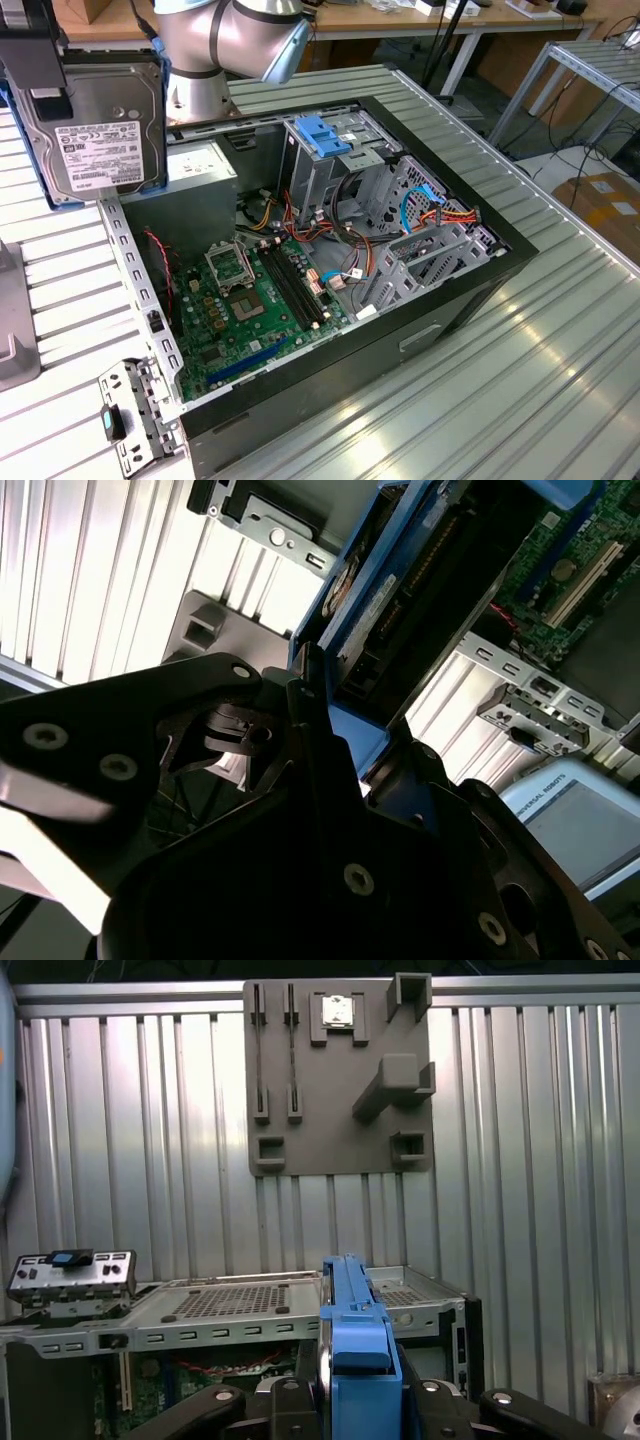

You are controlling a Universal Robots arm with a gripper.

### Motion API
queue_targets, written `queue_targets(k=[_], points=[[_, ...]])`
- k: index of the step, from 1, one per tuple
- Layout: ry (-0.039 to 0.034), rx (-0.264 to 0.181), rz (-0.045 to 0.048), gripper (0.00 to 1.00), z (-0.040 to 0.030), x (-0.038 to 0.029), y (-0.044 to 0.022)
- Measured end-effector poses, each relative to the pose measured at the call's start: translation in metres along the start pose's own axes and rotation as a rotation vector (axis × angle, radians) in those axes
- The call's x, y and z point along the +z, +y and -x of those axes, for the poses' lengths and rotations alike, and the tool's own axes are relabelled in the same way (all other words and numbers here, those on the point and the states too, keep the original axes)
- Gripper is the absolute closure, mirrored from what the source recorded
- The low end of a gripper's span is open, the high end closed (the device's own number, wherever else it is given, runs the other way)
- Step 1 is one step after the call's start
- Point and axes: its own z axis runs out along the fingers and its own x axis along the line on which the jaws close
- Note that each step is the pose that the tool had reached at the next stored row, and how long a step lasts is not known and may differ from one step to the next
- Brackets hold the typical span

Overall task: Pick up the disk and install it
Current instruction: 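Pick up the disk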

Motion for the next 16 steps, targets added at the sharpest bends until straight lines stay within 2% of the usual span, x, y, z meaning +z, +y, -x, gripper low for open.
queue_targets(k=[16], points=[[0.0,0.0,0.0,0.63,-0.0073,0.0001,-0.003]])
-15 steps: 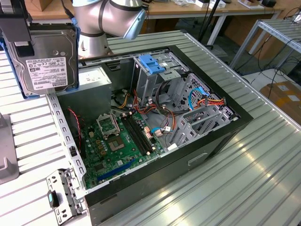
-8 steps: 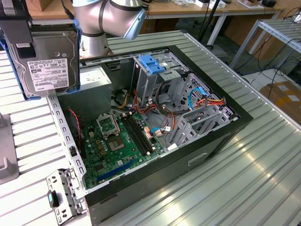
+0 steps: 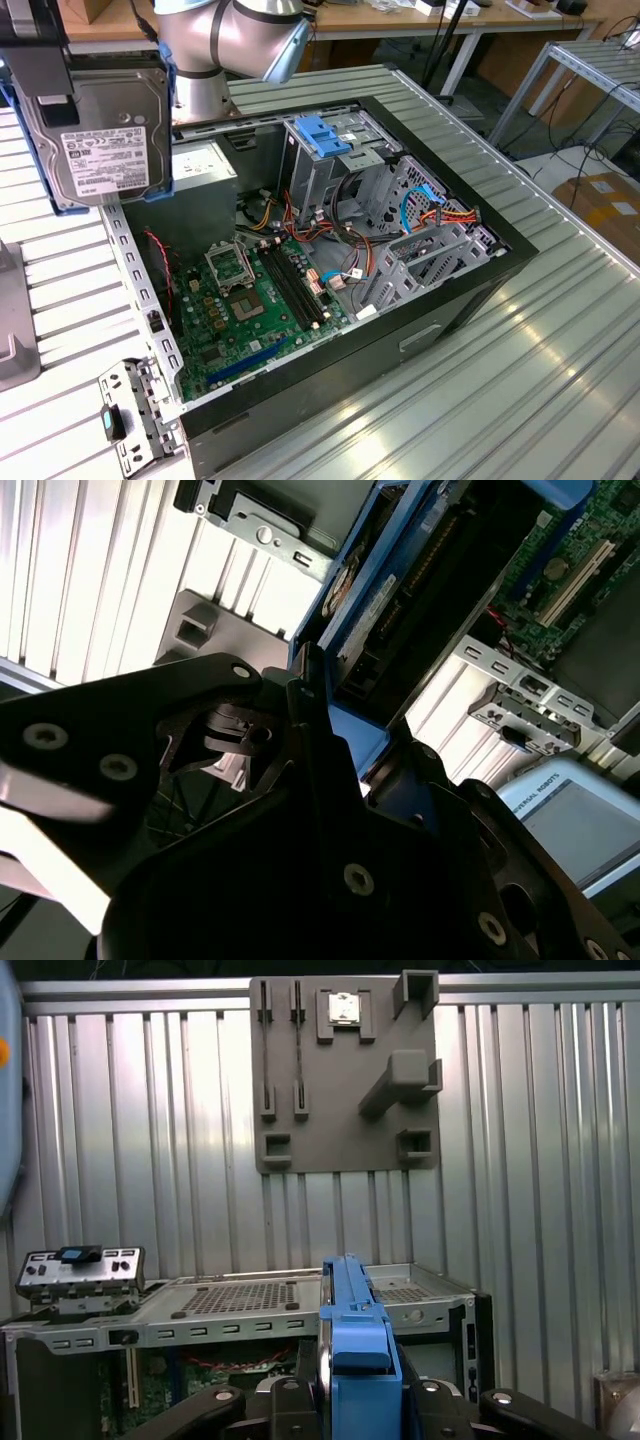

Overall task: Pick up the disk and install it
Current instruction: 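Pick up the disk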

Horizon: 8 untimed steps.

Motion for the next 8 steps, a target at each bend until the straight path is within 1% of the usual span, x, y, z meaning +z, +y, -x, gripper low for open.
queue_targets(k=[8], points=[[0.0,0.0,0.0,0.63,-0.0039,0.0001,-0.0016]])
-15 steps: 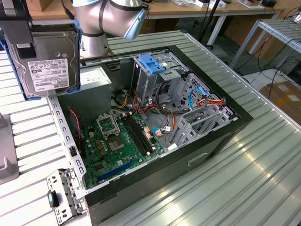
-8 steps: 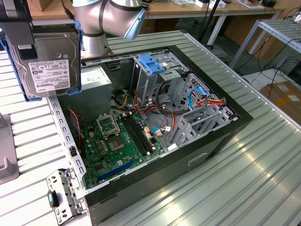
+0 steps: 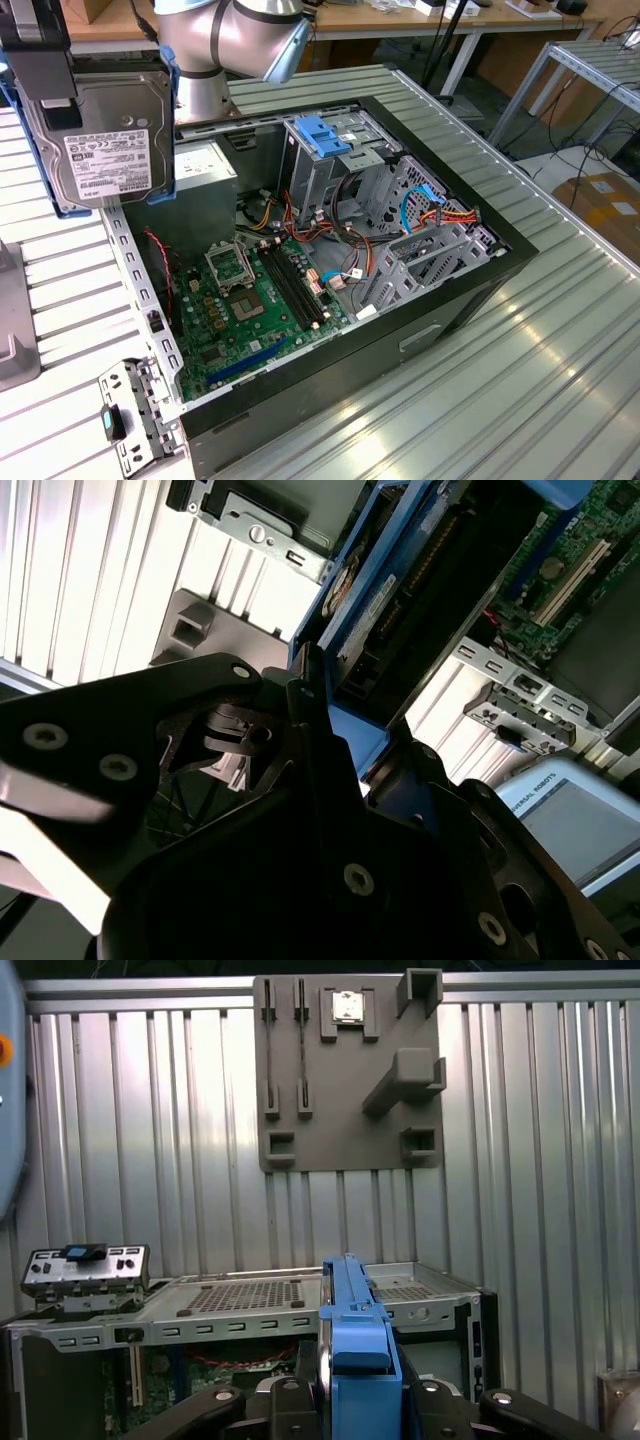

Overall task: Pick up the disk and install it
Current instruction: 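Pick up the disk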

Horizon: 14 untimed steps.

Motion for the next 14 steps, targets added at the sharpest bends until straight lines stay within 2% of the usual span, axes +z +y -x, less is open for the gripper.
queue_targets(k=[14], points=[[0.0,0.0,0.0,0.63,-0.0078,0.0001,-0.0032]])
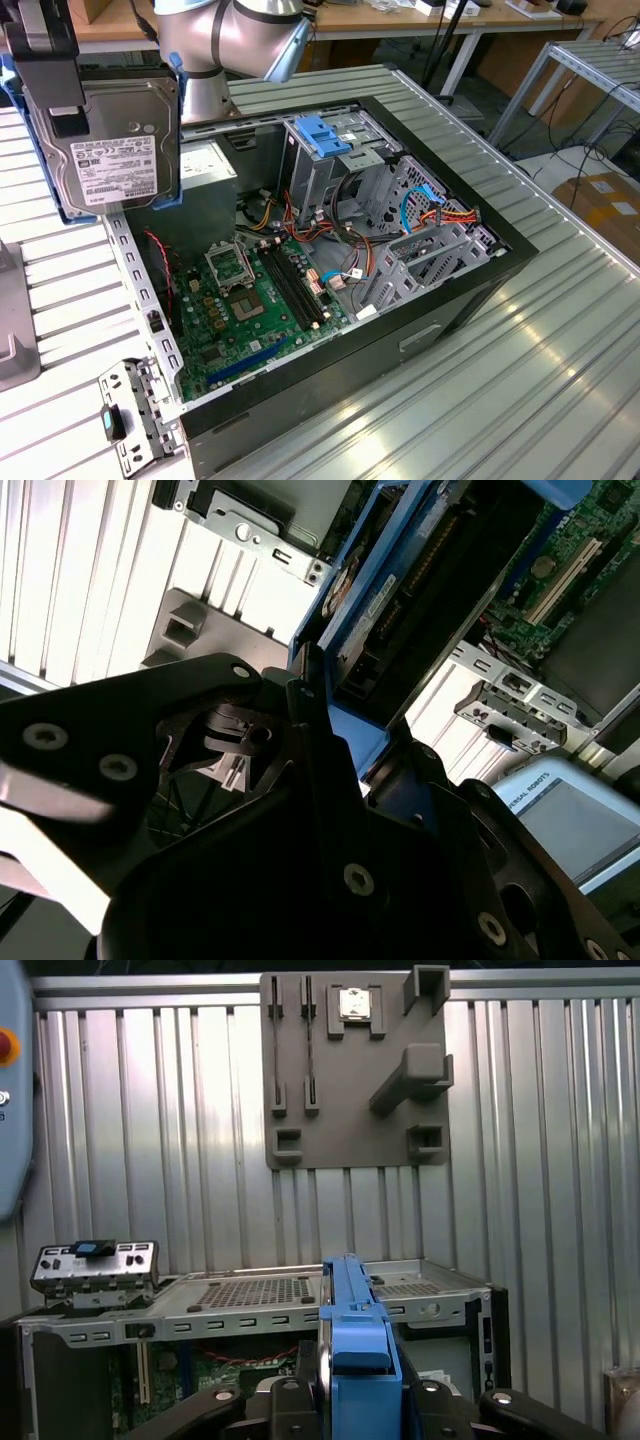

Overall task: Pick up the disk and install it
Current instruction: 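Pick up the disk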

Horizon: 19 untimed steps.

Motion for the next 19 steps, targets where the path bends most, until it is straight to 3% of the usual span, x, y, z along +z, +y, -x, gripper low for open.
queue_targets(k=[19], points=[[0.0,0.0,0.0,0.63,-0.0087,0.0001,-0.0032]])
